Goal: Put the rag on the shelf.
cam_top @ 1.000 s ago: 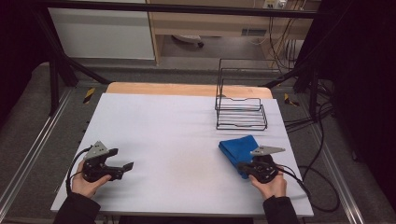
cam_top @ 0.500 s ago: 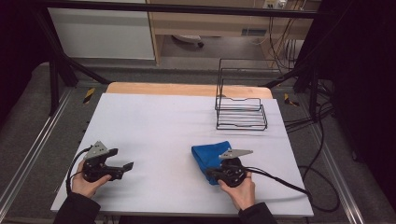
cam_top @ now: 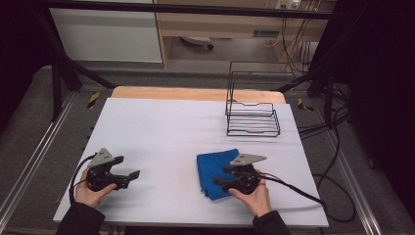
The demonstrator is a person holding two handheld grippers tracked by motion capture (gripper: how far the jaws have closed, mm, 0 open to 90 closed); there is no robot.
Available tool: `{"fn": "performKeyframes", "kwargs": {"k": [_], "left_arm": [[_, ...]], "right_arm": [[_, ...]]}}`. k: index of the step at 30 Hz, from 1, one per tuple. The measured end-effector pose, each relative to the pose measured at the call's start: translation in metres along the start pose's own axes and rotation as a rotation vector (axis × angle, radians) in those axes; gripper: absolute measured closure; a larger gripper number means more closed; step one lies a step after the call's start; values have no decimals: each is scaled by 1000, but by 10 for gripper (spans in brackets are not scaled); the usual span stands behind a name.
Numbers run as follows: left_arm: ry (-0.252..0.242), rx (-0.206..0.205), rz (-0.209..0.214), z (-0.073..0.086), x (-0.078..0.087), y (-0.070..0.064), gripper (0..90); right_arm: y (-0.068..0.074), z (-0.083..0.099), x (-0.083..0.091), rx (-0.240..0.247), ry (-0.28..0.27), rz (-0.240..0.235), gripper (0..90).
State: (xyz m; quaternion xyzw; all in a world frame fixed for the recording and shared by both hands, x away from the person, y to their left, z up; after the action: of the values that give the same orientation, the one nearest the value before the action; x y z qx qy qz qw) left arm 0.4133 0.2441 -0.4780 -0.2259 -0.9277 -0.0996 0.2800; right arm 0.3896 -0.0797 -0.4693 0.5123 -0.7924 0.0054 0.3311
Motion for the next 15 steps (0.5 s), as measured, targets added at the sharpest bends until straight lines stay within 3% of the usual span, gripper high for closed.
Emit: {"fn": "performKeyframes", "kwargs": {"k": [2,3,4,5,6,9,15], "left_arm": [[0,1,0,0,0,0,108],[1,1,2,0,0,0,108],[3,0,2,0,0,0,105],[5,-3,3,0,-1,0,105],[8,-3,2,0,-1,-1,104],[11,-3,3,0,-2,-3,98],[18,-7,5,0,-3,-5,93]], "right_arm": [[-8,2,8,-2,2,26,413],[-18,5,18,-5,7,62,421],[-40,16,36,-29,15,134,455],[-40,16,36,-29,15,134,455],[-55,28,48,-72,17,167,485],[-67,41,52,-120,39,179,524],[-68,52,45,-143,86,158,600]]}}
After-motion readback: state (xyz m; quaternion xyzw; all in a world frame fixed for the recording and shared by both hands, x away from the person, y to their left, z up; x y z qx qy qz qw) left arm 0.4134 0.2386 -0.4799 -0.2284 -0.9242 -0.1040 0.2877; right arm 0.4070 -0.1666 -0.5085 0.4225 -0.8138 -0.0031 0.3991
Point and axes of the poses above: each handheld gripper's, and its own axes: x roughly backward along the jaws, z roughly out of its underside, y roughly to its left, the point moved 9 cm from there along -x, roughly forward along the jaws, and after that the axes turned 14 degrees about -z, right-handed, at the moved point
